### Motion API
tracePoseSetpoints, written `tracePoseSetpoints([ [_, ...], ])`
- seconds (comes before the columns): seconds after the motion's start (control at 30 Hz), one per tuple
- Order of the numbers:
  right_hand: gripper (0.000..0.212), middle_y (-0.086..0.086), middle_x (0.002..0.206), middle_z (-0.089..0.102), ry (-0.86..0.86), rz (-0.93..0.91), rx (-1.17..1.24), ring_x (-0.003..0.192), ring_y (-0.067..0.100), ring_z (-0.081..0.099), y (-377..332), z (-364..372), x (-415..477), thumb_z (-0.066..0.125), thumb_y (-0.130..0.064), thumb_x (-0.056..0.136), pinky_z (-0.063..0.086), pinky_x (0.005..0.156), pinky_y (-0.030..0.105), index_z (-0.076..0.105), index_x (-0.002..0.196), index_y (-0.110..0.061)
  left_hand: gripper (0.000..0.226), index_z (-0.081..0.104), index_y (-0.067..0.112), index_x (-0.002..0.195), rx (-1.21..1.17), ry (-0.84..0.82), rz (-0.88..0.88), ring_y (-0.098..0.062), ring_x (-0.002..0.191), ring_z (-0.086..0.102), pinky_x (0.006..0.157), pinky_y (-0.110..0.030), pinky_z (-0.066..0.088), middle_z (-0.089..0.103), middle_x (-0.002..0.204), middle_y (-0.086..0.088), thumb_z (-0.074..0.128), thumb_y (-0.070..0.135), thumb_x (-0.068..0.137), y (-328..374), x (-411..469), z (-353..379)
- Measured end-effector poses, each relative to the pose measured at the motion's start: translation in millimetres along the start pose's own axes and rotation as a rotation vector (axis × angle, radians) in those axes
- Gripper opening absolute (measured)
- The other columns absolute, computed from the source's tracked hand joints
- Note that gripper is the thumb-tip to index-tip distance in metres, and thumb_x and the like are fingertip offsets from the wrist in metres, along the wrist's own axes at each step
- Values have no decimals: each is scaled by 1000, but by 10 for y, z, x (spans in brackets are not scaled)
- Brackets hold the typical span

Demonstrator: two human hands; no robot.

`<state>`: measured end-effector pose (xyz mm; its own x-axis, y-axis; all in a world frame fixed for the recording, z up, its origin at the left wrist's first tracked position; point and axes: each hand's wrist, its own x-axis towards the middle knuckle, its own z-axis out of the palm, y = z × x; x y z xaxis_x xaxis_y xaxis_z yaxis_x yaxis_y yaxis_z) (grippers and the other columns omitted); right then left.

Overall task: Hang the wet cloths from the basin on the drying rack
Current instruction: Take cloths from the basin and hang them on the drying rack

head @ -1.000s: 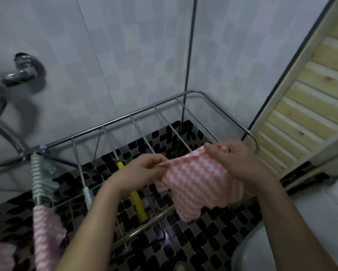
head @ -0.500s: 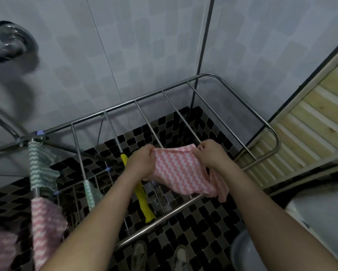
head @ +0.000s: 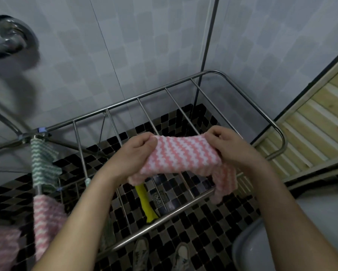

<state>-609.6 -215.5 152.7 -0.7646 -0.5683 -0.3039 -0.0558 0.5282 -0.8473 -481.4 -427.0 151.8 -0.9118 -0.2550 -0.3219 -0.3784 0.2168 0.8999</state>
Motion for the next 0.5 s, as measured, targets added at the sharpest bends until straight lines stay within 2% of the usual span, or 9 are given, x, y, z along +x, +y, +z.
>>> tracePoseSetpoints([
  [0.07,28,0,83,63,-31,26,30,74,10,59,-59,-121,-117,49,-32,100,45,67,24,63,88,-11,31,64,9,106,-176,-124,-72,-19,80,69,71,-28,55,72,93,-9,44,32,101,42,-78,-47],
  [0.13,30,2,88,65,-19,73,-62,80,15,62,-34,-148,-81,49,-34,100,47,70,28,64,93,-9,29,65,12,102,-184,-140,-131,-17,78,68,71,-29,56,71,89,-5,43,32,101,-3,-52,-16],
  [0.23,28,4,88,67,-31,173,-373,78,17,61,199,64,176,49,-34,98,48,67,30,64,90,-11,27,63,21,94,103,-107,-189,-21,81,66,77,-35,52,68,91,-5,40,34,103,-225,143,149],
  [0.3,26,5,89,66,-59,251,-527,79,19,62,429,244,360,48,-33,96,50,69,33,62,89,-13,27,59,26,90,254,-91,-186,-19,76,62,69,-31,48,65,87,-3,36,32,103,-411,288,291],
  [0.37,24,3,91,63,-21,260,-615,81,22,61,549,356,479,43,-32,97,50,68,34,59,91,-15,27,53,31,83,362,16,-148,-14,71,56,63,-29,42,60,81,3,34,31,103,-546,414,375],
  [0.5,23,1,91,58,127,200,-696,77,23,54,540,432,598,36,-32,100,37,58,31,55,101,-19,24,51,26,96,607,178,-115,-19,72,56,63,-34,43,57,79,3,29,32,104,-648,588,407],
])
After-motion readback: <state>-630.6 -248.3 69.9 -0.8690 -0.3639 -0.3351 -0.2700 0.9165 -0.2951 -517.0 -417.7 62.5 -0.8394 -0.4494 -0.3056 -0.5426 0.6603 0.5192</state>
